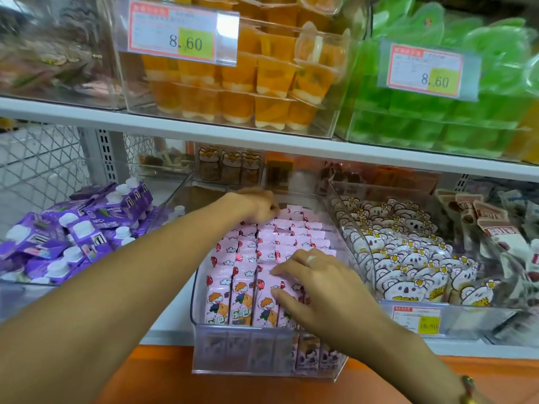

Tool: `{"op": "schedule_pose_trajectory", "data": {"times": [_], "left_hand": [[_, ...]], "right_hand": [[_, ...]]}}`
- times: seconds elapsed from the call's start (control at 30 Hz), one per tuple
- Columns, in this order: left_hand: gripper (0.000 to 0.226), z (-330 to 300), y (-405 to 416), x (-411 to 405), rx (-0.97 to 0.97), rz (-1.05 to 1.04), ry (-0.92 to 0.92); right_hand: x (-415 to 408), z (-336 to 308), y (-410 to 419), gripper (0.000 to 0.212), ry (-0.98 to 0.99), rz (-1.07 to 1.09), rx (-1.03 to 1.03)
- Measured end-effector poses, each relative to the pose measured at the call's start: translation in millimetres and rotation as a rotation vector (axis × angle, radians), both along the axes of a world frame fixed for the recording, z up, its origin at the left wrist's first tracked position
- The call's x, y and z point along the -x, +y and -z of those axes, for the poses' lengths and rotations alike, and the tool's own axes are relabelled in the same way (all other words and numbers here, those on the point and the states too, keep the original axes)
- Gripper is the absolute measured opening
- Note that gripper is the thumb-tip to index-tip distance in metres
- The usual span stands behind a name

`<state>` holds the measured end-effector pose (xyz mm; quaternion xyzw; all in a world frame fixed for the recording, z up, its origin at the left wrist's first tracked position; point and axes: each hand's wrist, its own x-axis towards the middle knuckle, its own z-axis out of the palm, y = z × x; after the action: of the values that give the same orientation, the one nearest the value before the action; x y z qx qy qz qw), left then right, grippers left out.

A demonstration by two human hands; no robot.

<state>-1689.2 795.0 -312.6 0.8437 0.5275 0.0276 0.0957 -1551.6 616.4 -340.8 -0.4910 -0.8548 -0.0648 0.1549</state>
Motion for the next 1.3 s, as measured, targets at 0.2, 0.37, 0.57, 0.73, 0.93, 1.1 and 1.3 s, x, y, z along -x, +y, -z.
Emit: {"op": "schedule_pose_trajectory", "data": {"times": [0.2, 0.37, 0.57, 0.73, 0.93, 1.1, 1.3], "left_hand": [[0.026, 2, 1, -1, -0.165, 0.045, -0.002], [0.023, 5, 0, -8, -0.149, -0.036, -0.087], [0.021, -3, -1, -15, -0.156, -0.243, -0.636], [0.021, -11, -26, -5, -0.044, -0.454, -1.298], [0.022, -17, -99, 22, -0.088, -0.405, -1.636], [0.005, -7, -152, 33, -0.2, -0.246, -1.55], [0.02, 5, -166, 31, 0.009, -0.186, -1.57]], "right_hand": [[-3, 1, 1, 0.035, 0.078, 0.014, 0.067], [-4, 1, 2, 0.031, 0.116, 0.041, 0.086], [-4, 0, 1, 0.03, 0.143, 0.038, 0.09], [-4, 1, 2, 0.029, 0.15, 0.041, 0.067], [-1, -2, 2, 0.021, 0.308, 0.044, -0.04], [10, -15, -5, 0.029, 0.748, 0.033, -0.066], [25, -17, -6, 0.015, 1.02, -0.061, 0.33]]}}
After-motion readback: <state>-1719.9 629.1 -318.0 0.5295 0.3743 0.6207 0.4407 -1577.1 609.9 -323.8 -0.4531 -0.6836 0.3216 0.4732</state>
